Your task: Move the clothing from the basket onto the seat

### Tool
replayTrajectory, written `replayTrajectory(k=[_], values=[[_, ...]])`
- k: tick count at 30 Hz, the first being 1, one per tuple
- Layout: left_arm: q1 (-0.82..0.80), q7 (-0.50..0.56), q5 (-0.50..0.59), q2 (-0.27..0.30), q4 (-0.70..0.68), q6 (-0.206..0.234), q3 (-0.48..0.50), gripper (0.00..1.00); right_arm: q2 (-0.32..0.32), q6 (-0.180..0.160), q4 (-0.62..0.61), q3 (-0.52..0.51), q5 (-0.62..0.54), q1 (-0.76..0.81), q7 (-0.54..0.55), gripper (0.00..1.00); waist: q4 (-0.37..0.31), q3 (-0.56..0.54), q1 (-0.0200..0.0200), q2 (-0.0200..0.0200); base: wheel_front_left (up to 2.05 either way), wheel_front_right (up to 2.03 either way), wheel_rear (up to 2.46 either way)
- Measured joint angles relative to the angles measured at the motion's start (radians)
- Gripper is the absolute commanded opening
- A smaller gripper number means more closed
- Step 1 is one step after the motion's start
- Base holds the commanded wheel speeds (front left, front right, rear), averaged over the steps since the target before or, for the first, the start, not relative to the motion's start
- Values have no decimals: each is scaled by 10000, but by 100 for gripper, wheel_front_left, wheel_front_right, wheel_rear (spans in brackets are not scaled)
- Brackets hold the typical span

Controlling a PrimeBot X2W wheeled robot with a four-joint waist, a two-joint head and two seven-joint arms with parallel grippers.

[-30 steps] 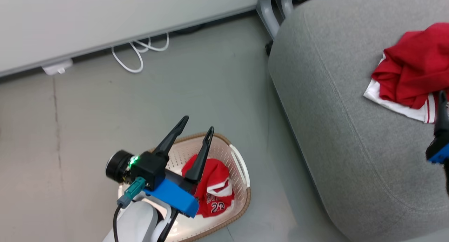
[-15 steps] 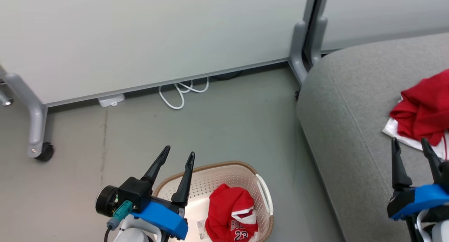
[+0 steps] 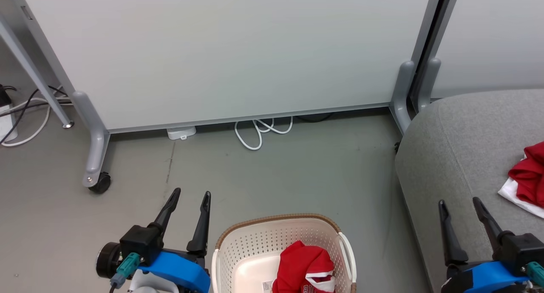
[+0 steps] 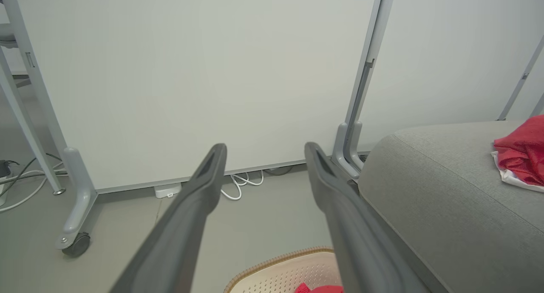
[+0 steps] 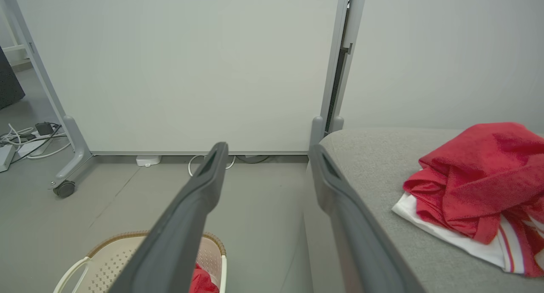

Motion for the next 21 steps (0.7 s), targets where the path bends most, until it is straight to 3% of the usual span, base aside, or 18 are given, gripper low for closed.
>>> replayTrajectory(k=[10, 21], values=[[269, 0, 213, -105, 169, 0, 907, 100, 33, 0, 242, 435, 186, 156, -59, 100, 198, -270, 1, 0, 0, 0, 0], [410, 0, 295, -199, 374, 0, 1266, 100, 33, 0, 570, 464, 268, 126, -157, 100, 310, -290, 2, 0, 0, 0, 0]])
